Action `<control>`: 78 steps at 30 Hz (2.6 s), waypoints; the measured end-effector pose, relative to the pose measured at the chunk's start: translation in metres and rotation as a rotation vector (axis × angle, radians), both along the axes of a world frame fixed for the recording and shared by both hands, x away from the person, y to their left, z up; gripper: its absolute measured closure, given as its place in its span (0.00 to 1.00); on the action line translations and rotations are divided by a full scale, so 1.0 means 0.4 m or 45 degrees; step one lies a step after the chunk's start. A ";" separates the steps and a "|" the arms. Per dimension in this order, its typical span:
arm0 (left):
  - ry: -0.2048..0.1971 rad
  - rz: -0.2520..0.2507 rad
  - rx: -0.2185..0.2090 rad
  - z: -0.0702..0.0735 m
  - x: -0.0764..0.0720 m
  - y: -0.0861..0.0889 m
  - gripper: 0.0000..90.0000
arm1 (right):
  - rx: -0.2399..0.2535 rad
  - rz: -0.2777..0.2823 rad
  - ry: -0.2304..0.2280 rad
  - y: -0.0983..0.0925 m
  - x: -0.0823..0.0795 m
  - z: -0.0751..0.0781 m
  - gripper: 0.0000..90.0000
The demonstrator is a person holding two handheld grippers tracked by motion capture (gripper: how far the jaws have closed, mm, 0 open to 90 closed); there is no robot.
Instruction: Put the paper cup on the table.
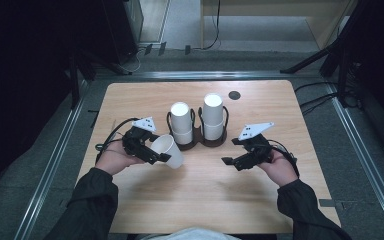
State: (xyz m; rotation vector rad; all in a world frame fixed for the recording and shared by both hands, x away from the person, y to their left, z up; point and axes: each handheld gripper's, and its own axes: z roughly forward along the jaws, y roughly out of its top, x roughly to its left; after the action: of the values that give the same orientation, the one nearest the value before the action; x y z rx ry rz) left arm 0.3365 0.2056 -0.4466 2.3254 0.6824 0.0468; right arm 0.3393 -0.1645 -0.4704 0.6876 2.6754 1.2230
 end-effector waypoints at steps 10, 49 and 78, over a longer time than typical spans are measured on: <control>0.010 0.092 -0.002 0.003 0.021 0.064 0.24 | -0.010 -0.019 -0.007 -0.009 0.005 -0.004 0.23; 0.021 0.450 0.028 0.004 0.148 0.254 0.24 | -0.051 -0.033 0.024 -0.035 -0.035 -0.027 0.23; 0.086 0.712 0.272 -0.034 0.194 0.329 0.20 | -0.079 -0.023 0.026 -0.034 -0.040 -0.035 0.23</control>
State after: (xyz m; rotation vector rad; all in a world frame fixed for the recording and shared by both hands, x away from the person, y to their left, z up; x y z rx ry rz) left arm 0.4140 0.3373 -0.4601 2.2668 1.4022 0.3085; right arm 0.3234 -0.1779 -0.4845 0.7179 2.7049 1.1297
